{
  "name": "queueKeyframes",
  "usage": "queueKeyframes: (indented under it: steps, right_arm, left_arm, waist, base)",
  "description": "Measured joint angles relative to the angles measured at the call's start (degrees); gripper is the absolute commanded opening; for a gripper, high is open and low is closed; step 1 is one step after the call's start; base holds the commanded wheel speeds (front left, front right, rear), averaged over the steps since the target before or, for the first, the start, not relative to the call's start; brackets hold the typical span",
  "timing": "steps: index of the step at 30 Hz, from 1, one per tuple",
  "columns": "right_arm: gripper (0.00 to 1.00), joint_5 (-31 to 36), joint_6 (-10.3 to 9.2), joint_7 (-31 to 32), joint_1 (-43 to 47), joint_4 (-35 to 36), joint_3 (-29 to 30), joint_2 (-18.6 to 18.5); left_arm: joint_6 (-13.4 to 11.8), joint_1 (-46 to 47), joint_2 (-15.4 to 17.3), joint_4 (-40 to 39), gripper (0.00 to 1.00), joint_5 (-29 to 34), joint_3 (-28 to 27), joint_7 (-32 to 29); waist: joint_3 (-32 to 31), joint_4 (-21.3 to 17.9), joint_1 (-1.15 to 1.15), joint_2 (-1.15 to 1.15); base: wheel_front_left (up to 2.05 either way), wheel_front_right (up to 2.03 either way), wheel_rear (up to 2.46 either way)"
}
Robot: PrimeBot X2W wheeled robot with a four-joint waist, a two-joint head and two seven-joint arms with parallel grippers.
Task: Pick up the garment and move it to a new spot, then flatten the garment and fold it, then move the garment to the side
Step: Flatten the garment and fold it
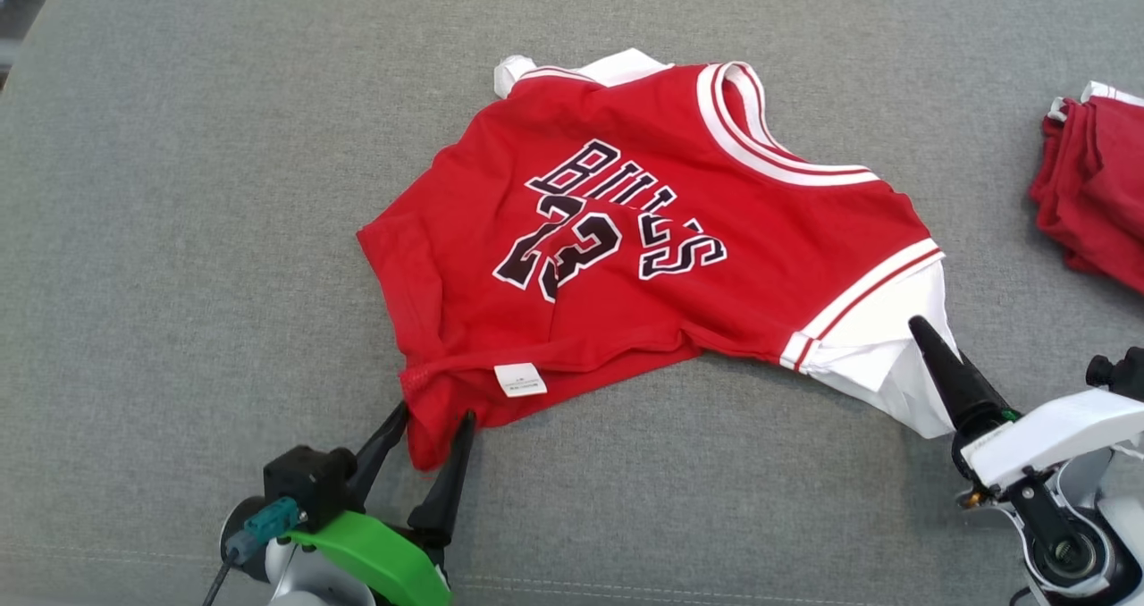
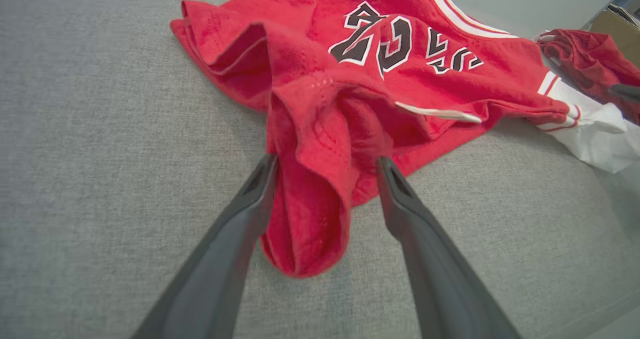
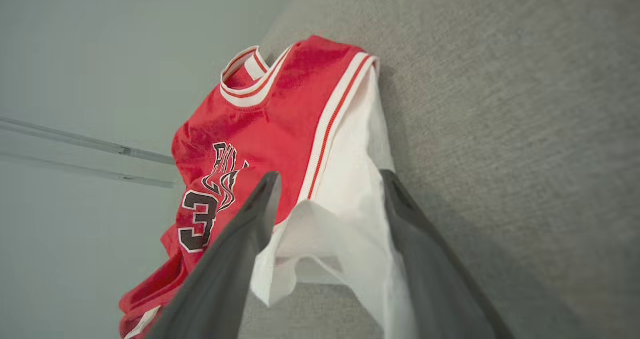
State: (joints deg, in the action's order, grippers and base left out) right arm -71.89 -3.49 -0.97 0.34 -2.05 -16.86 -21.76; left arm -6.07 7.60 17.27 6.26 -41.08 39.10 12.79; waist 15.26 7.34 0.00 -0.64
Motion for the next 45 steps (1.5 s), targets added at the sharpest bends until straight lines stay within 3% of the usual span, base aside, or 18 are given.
queueKeyframes:
  steps: [19, 24, 26, 27, 30, 31, 45]
  right_arm:
    - [1.0, 2.0, -1.16, -1.0, 7.2, 1.2, 0.0, -2.0]
    - [0.73, 2.1, -1.18, -1.1, 7.2, 1.0, 0.1, -1.9]
    - [0.49, 2.1, -1.19, -1.1, 7.2, 0.8, 0.1, -1.9]
    - [0.42, 2.1, -1.21, -1.1, 7.2, 0.6, 0.2, -1.9]
    - [0.07, 2.1, -1.23, -1.7, 7.2, 0.1, 0.9, -1.8]
    - [0.0, 2.1, -1.23, -1.7, 7.2, 0.0, 1.0, -1.9]
    - [0.0, 1.8, -1.24, -1.8, 7.2, -0.5, 1.2, -1.6]
  left_arm:
    - [-0.1, -1.1, -1.3, 0.0, 1.0, 1.7, -2.1, 1.0]
    - [-0.1, -1.1, -1.4, -0.3, 1.0, 2.3, -2.1, 1.1]
    - [-0.1, -1.1, -1.5, -0.5, 1.0, 2.5, -2.2, 1.1]
    - [-0.1, -1.0, -1.6, -0.6, 1.0, 2.5, -2.3, 1.1]
    - [-0.1, -1.0, -1.7, -1.0, 1.0, 2.5, -2.4, 1.1]
    - [-0.1, -1.0, -1.7, -1.0, 1.0, 2.8, -2.4, 1.1]
    - [-0.6, 0.2, -0.3, -3.0, 1.0, 6.1, -0.4, 0.3]
  waist:
    - [-0.4, -0.8, 0.0, 0.0]
    - [-0.2, -0.8, 0.0, 0.0]
    - [-0.2, -0.8, 0.0, 0.0]
    - [-0.2, -0.8, 0.0, 0.0]
    - [-0.2, -0.7, 0.0, 0.0]
    - [-0.1, -0.7, 0.0, 0.0]
    - [0.0, -0.4, 0.0, 0.0]
  base:
    - [0.0, 0.0, 0.0]
    - [0.0, 0.0, 0.0]
    - [0.0, 0.0, 0.0]
    - [0.0, 0.0, 0.0]
    - [0.0, 0.0, 0.0]
    - [0.0, 0.0, 0.0]
    - [0.0, 0.0, 0.0]
